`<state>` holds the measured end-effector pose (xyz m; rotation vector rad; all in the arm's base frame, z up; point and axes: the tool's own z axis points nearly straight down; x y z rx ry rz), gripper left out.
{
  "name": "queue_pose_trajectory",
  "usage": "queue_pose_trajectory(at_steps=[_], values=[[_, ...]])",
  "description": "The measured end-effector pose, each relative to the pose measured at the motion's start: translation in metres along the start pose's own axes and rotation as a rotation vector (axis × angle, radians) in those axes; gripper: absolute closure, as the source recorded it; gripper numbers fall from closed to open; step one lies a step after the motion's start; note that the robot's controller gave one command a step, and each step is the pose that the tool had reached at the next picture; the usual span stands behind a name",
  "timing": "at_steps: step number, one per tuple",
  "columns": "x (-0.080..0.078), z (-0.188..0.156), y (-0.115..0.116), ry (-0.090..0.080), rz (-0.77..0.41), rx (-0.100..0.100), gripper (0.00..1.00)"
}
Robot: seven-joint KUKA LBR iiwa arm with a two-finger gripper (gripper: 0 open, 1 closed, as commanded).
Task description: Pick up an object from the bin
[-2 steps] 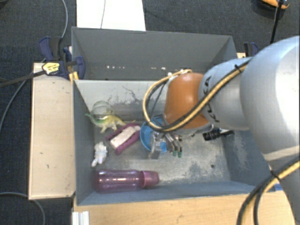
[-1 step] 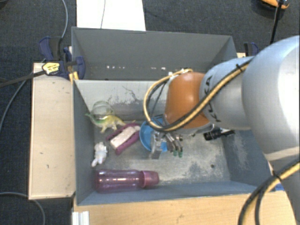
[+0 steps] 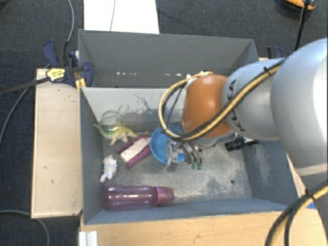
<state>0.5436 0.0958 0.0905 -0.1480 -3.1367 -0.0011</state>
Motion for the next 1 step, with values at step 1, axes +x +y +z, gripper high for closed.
queue_pose_trajectory(at_steps=[1], values=[[-0.0004, -0.0175, 0.0002, -0.001, 0.000, -0.001, 1.00]])
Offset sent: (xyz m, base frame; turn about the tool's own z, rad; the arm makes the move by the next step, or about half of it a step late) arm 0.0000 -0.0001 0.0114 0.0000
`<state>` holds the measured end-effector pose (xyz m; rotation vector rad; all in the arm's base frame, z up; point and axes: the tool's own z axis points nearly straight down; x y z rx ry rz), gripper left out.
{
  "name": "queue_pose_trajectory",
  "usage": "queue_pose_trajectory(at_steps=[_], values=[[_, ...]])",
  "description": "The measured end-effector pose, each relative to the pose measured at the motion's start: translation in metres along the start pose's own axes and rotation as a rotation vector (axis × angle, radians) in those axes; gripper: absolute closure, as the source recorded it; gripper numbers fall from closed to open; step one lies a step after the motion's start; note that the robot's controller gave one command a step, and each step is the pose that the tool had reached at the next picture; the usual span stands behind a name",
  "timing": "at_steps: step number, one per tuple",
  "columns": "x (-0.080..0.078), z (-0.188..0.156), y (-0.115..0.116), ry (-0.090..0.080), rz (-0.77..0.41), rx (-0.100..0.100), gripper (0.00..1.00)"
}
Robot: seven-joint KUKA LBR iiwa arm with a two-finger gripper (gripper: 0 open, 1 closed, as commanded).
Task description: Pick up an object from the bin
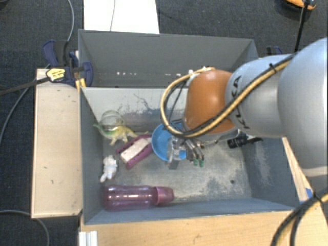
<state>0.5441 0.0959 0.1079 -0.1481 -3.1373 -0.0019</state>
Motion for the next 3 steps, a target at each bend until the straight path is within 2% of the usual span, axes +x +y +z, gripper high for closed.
queue_pose_trajectory(at_steps=[3], values=[[-0.002, -0.049, 0.000, -0.008, -0.002, -0.002, 1.00]])
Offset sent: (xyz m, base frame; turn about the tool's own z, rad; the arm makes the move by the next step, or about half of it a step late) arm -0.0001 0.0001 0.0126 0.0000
